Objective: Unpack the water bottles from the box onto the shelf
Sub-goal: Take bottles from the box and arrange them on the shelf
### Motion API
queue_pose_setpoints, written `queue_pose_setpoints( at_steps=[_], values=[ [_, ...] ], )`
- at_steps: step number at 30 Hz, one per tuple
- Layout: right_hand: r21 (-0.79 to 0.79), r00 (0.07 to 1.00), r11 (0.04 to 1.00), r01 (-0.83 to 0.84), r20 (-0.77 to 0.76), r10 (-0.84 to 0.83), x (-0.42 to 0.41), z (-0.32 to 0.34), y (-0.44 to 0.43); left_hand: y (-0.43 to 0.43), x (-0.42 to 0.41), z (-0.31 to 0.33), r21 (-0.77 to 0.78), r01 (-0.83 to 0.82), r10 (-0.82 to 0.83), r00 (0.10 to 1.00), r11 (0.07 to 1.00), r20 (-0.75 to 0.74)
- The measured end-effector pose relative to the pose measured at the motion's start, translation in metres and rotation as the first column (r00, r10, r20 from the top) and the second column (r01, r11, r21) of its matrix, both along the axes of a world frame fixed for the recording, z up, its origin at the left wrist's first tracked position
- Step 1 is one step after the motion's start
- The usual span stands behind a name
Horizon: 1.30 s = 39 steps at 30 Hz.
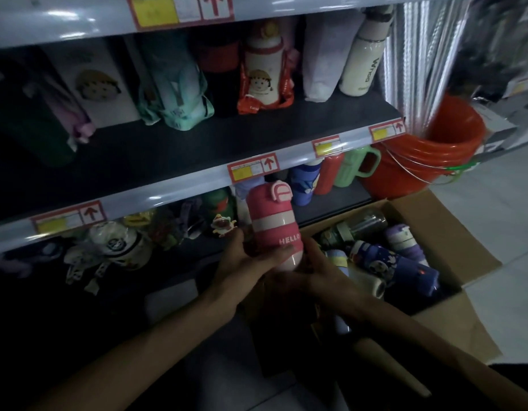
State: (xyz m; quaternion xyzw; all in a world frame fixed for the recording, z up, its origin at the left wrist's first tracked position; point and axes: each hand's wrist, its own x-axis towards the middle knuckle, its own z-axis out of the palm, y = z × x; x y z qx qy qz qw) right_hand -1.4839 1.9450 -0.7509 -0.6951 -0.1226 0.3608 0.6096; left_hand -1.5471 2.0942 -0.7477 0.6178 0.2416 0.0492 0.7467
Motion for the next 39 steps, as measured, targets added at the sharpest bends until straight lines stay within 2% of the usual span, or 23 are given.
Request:
queue_pose_setpoints(
  at_steps=[1, 5, 10, 14, 17, 21, 26, 30, 33, 37, 39],
  values=[
    [0.025, 0.999, 0.999, 0.022, -0.038, -0.021, 0.0, 0.005, 0.002, -0.001, -0.001, 0.001, 0.009, -0.002, 0.002, 1.0, 1.0, 0.004],
    [-0.02, 0.999, 0.999, 0.033, -0.002, -0.033, 0.005, 0.014, 0.002, 0.0, -0.008, 0.007, 0.026, -0.004, 0.003, 0.999, 1.0, 0.037],
    [-0.009, 0.999, 0.999, -0.034, 0.013, 0.034, 0.015, 0.02, -0.005, 0.01, -0.008, 0.012, 0.107, -0.087, 0.08, 0.995, 0.99, 0.068],
    [0.143, 0.99, 0.989, -0.034, -0.13, 0.052, 0.016, 0.017, -0.006, 0.023, -0.005, 0.009, 0.14, -0.124, 0.106, 0.986, 0.982, 0.125],
    [0.254, 0.949, 0.967, 0.006, -0.306, 0.074, 0.015, 0.022, -0.004, 0.029, -0.006, 0.01, 0.177, -0.108, 0.082, 0.985, 0.978, 0.151],
    [0.306, 0.911, 0.952, 0.008, -0.394, 0.119, 0.012, 0.03, -0.002, 0.035, -0.015, 0.01, 0.175, -0.096, 0.066, 0.983, 0.98, 0.172],
    [0.27, 0.965, 0.963, 0.029, -0.26, 0.043, 0.009, 0.03, 0.015, 0.042, -0.03, 0.016, 0.254, -0.074, 0.016, 0.975, 0.964, 0.224],
    [0.189, 0.996, 0.982, 0.016, 0.08, -0.032, 0.002, 0.024, 0.043, 0.049, -0.044, 0.023, 0.343, -0.073, -0.008, 0.973, 0.937, 0.23],
    [0.126, 0.949, 0.99, 0.056, 0.301, -0.092, -0.009, 0.03, 0.07, 0.062, -0.055, 0.029, 0.38, -0.102, 0.022, 0.978, 0.919, 0.21],
    [0.016, 0.88, 0.999, -0.037, 0.474, 0.025, -0.028, 0.047, 0.105, 0.079, -0.071, 0.04, 0.402, -0.187, 0.103, 0.97, 0.896, 0.221],
    [0.012, 0.836, 0.996, -0.091, 0.544, 0.069, -0.037, 0.056, 0.123, 0.09, -0.077, 0.046, 0.399, -0.257, 0.177, 0.958, 0.88, 0.225]
  ],
)
